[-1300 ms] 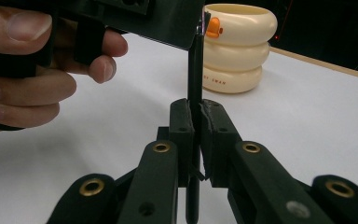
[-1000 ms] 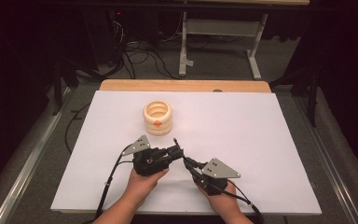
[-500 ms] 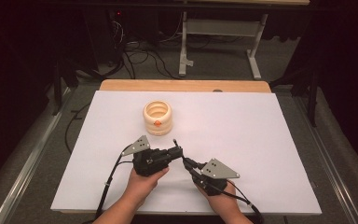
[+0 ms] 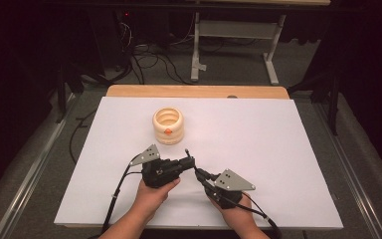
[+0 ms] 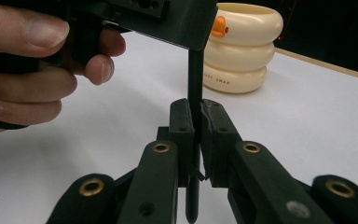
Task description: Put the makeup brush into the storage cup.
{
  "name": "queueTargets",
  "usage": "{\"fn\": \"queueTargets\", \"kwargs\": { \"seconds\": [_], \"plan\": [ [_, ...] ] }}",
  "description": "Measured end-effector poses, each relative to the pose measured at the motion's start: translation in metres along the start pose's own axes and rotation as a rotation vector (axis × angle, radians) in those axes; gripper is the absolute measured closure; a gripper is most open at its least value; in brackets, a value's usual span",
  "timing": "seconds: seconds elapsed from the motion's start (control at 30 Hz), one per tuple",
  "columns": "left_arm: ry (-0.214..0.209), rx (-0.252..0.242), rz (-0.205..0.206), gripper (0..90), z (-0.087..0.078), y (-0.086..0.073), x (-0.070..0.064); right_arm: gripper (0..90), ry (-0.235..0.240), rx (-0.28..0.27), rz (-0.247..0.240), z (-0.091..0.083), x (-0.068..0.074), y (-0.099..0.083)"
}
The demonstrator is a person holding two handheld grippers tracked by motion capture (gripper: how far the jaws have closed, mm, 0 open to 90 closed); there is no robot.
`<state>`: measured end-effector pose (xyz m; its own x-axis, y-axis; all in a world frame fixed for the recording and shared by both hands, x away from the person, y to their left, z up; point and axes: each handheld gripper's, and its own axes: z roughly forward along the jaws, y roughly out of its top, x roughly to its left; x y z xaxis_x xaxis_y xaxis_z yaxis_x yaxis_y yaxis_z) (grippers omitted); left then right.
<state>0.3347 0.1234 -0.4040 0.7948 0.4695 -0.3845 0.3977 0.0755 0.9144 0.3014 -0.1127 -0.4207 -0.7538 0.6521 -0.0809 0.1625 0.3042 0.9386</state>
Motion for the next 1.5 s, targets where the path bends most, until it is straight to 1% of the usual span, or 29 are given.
{"fn": "queueTargets", "kwargs": {
  "seconds": [0.1, 0.37, 0.53, 0.77, 1.0, 1.13, 1.17, 1.2, 1.27, 1.33, 1.37, 1.4, 1.47, 1.5],
  "plan": [
    [0.001, 0.005, 0.009, 82.8, 0.000, 0.000, 0.000, 85.5, 0.000, 0.004, -0.001, 0.000, 0.000, 0.000],
    [0.002, 0.005, 0.014, 82.8, 0.000, 0.000, 0.000, 84.8, 0.006, 0.005, 0.001, 0.000, 0.000, 0.000],
    [0.002, 0.003, 0.013, 82.8, -0.001, 0.000, -0.001, 81.7, 0.014, 0.003, 0.003, 0.000, -0.001, 0.000],
    [0.003, -0.003, 0.011, 82.8, -0.001, 0.001, -0.001, 77.7, 0.006, 0.001, 0.009, 0.000, -0.001, 0.000],
    [0.007, -0.006, 0.015, 82.8, -0.002, 0.002, 0.000, 73.7, 0.011, 0.006, 0.010, -0.001, -0.002, 0.001],
    [0.023, -0.007, 0.025, 82.8, -0.005, 0.003, 0.000, 69.8, 0.010, 0.003, 0.008, -0.002, -0.002, 0.003],
    [0.028, -0.007, 0.029, 82.8, -0.006, 0.003, -0.001, 68.9, 0.012, 0.006, 0.014, -0.003, -0.002, 0.003],
    [0.028, -0.007, 0.029, 82.8, -0.006, 0.003, -0.001, 67.7, 0.012, 0.003, 0.006, -0.003, -0.002, 0.004],
    [0.046, -0.011, 0.034, 82.8, -0.009, 0.005, 0.000, 65.4, 0.014, 0.001, 0.001, -0.003, -0.003, 0.004],
    [0.053, -0.010, 0.038, 82.8, -0.009, 0.006, 0.000, 64.4, 0.015, -0.001, 0.003, -0.003, -0.003, 0.004],
    [0.064, -0.012, 0.040, 82.8, -0.011, 0.006, 0.001, 61.5, 0.012, -0.003, 0.010, -0.004, -0.002, 0.005],
    [0.068, -0.020, 0.035, 82.8, -0.012, 0.007, 0.002, 60.2, 0.013, 0.001, 0.010, -0.004, -0.003, 0.005],
    [0.082, -0.024, 0.042, 82.8, -0.014, 0.008, 0.003, 57.1, 0.016, 0.007, 0.006, -0.004, -0.003, 0.005],
    [0.082, -0.024, 0.042, 82.8, -0.014, 0.008, 0.003, 55.2, 0.017, 0.010, 0.007, -0.005, -0.004, 0.005]
  ]
}}
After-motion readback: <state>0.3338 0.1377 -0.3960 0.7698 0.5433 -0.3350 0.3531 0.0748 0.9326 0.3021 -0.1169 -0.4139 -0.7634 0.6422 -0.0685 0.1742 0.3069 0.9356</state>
